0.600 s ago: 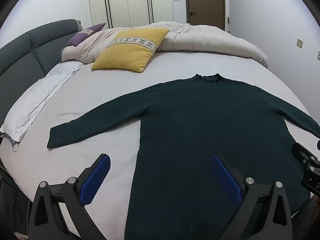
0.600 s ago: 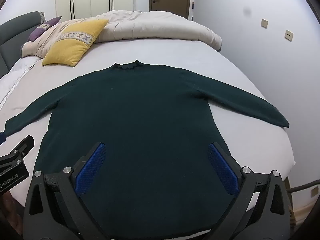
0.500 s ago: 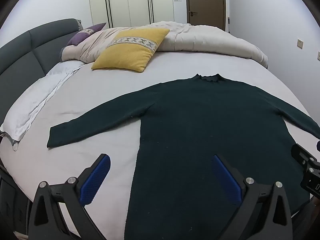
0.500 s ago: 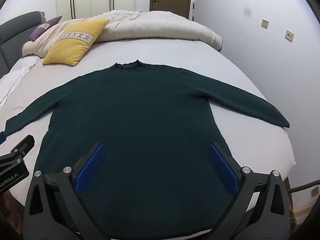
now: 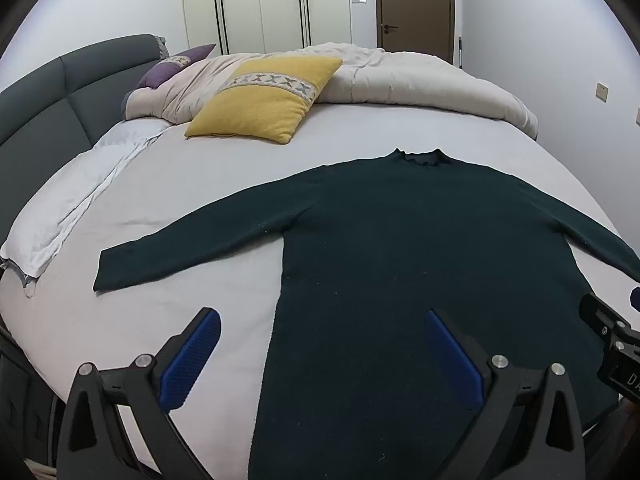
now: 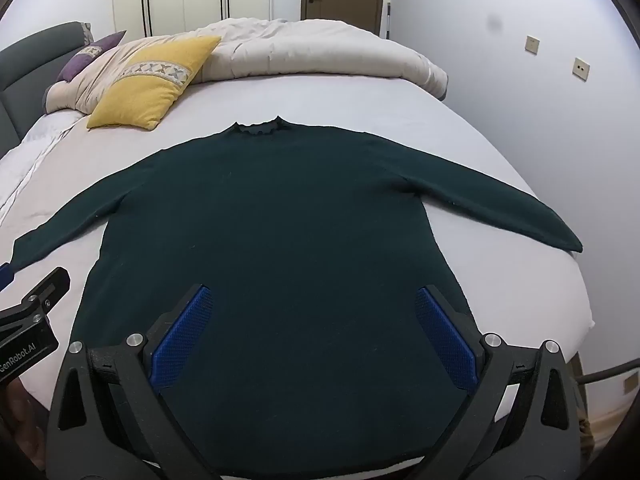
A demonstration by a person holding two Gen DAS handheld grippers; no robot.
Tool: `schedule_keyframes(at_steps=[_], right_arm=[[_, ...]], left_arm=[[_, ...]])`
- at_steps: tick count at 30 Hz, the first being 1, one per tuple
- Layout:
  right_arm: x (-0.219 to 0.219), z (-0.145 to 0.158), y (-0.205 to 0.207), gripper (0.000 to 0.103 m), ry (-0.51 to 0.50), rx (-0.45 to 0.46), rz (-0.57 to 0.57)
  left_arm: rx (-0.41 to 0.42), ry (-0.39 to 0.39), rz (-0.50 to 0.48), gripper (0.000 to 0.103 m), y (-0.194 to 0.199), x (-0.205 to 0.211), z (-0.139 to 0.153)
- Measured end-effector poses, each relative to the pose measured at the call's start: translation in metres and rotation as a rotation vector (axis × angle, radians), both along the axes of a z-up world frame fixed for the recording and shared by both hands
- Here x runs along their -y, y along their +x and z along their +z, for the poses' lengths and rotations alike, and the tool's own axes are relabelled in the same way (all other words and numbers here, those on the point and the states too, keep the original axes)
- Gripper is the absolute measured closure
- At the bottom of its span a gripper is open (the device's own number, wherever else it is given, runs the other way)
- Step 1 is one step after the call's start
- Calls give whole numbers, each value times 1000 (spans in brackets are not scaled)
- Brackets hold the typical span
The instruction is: Fold small clothes
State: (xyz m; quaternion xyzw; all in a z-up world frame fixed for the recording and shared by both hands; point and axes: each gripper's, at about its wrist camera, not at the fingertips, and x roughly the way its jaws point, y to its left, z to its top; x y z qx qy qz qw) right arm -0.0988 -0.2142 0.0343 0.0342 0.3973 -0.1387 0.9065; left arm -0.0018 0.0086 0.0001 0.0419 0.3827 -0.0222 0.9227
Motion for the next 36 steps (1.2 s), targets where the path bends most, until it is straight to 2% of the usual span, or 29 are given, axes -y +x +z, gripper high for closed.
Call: schedule_keyframes(at_steps=[36], right_arm=[[-5, -7, 2, 0, -2, -9, 11]], left_arm=[[1, -12, 8, 0, 1, 0, 1]])
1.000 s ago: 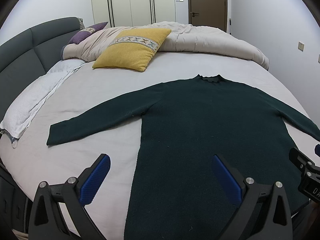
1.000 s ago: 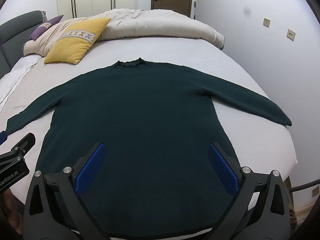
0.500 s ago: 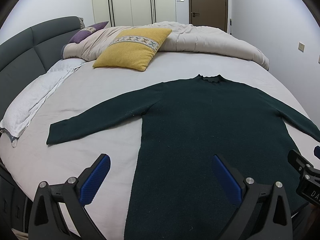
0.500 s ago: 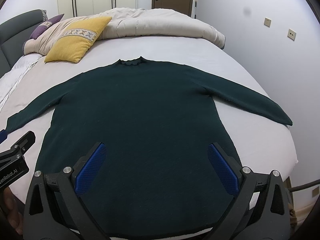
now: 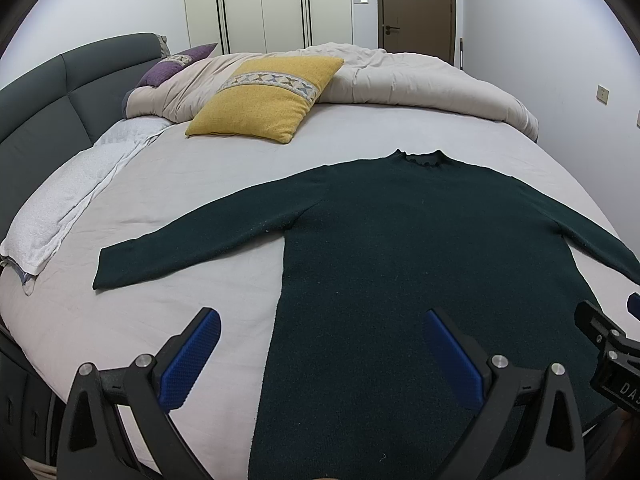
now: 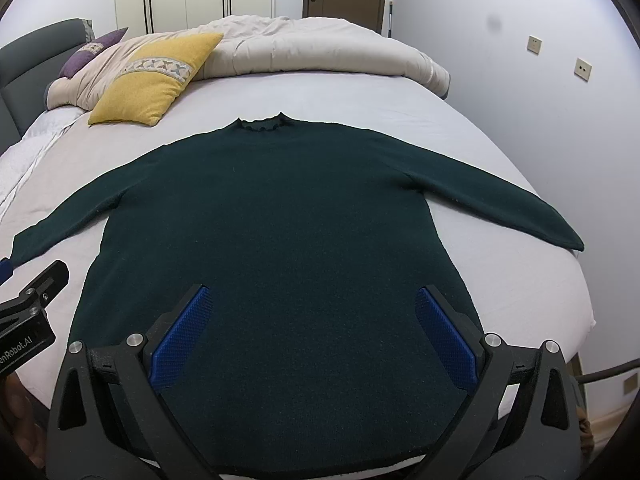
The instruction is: Fold small clothes
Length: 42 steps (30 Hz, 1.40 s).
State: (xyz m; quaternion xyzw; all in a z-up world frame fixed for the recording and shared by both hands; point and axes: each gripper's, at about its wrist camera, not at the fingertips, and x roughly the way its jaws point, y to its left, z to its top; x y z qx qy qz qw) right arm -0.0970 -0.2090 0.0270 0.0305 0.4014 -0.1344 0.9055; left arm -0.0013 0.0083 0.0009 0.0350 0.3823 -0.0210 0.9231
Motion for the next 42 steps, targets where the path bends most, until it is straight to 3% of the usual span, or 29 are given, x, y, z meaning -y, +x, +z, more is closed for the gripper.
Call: schedule_keyframes(at_steps=[42], right_arm=[[-1, -5, 1, 0, -4, -10, 2]], left_arm=[[-1, -7, 4, 0, -2, -6, -1]])
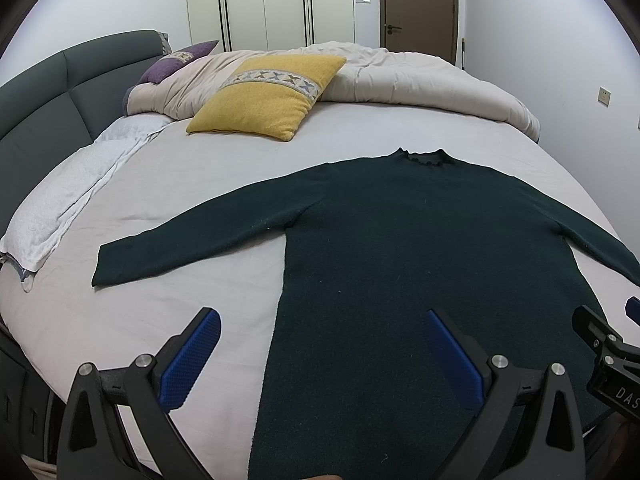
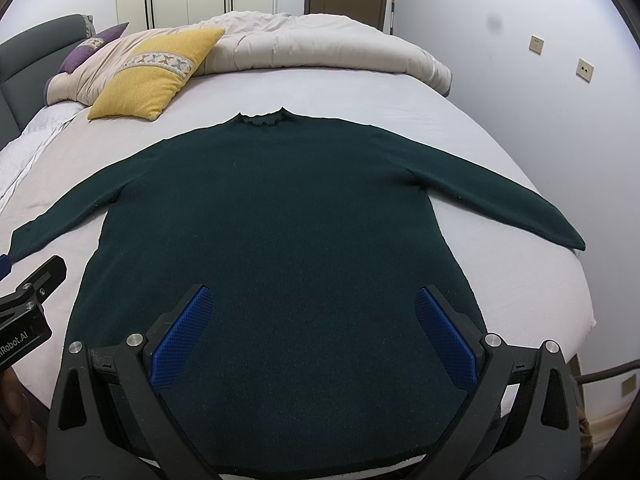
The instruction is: Fold small clothes
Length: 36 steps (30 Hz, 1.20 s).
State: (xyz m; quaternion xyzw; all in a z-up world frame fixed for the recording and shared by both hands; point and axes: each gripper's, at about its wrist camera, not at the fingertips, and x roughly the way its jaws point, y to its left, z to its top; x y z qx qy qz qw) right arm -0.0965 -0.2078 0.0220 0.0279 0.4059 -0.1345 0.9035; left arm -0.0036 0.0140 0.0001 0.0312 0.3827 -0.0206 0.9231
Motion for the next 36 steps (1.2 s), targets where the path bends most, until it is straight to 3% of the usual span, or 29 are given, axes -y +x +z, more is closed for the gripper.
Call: schedule_keyframes(at_steps=[10, 14, 17, 20, 22, 24, 27, 31, 35, 36], right_arm=[[5, -4, 2, 0, 8, -4, -9], [35, -3, 2, 0, 64, 31, -40], [93, 1, -5, 0, 197, 104, -100], [187, -8, -17, 1, 376, 185, -240], [259, -23, -30, 11, 500, 220, -380], [330, -46, -47, 13, 648, 257, -513], [408, -82, -67, 22, 811, 281, -665], [465, -109, -77, 34, 944, 356, -741], [499, -110, -62, 35, 935, 409, -757], [509, -112, -54, 44, 943, 418, -760]], left_arm=[[0, 13, 14, 0, 1, -2, -5], [7, 9, 7, 0, 3, 2, -8], [3, 13, -23, 0, 7, 10, -11], [-24, -9, -40, 0, 17, 15, -17], [-51, -67, -60, 0, 27, 17, -21], [-88, -107, -73, 0, 41, 21, -28], [-107, -150, -104, 0, 58, 31, -36], [-109, -197, -122, 0, 77, 49, -47], [-199, -159, -144, 0, 99, 71, -60], [-229, -186, -146, 0, 105, 72, -64]])
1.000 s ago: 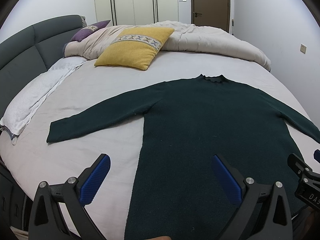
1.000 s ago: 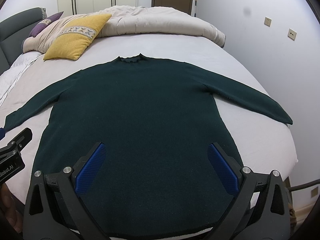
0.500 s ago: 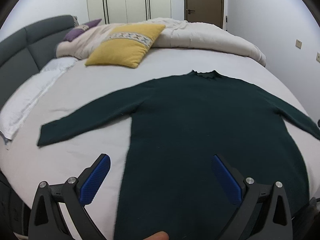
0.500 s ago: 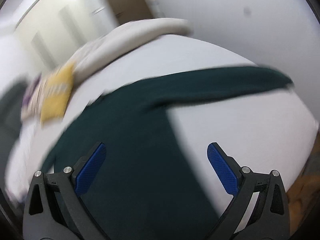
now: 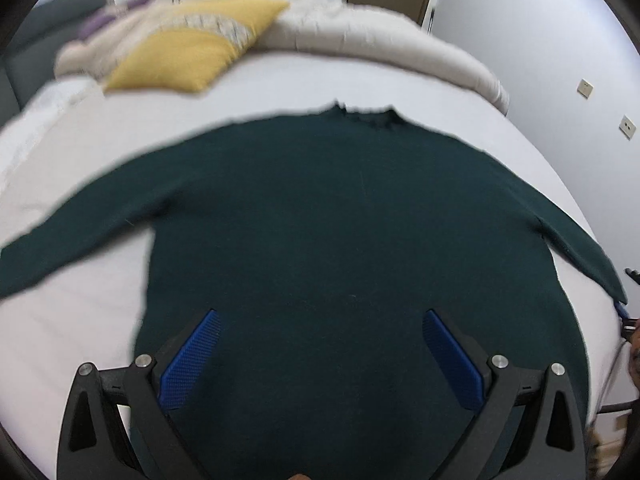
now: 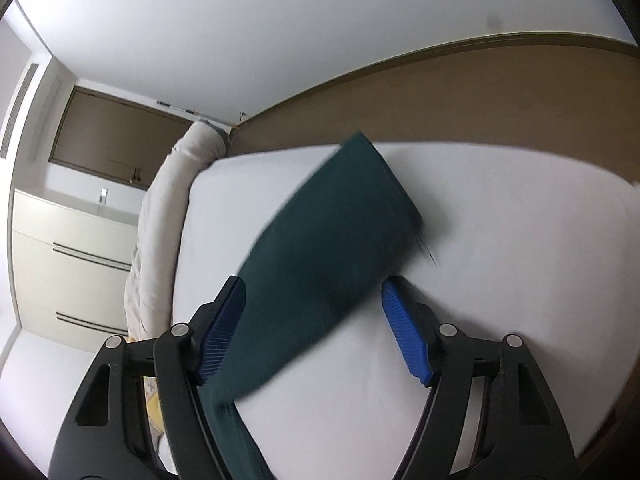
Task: Fold small clothes
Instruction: 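Grasp a sweater sleeve with the right tool and fold it across the body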
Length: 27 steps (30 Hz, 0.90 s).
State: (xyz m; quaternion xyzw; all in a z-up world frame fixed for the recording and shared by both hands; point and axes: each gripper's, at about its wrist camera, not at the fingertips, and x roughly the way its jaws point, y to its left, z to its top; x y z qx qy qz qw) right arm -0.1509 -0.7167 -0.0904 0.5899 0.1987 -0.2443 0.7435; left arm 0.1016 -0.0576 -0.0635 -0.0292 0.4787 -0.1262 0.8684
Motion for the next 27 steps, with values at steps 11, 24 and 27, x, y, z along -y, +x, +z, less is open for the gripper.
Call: schedule_keyframes(at_steps=[11, 24, 27], right_arm=[[-18, 67, 115, 96, -357, -196, 198], [-383, 31, 338, 92, -715, -253, 984], [-412, -9, 342, 65, -700, -273, 1052]], left_arm=[[-70, -287, 20, 3, 51, -29, -12], [-110, -466, 97, 11, 72, -99, -27], [-118, -480, 91, 11, 76, -100, -31]])
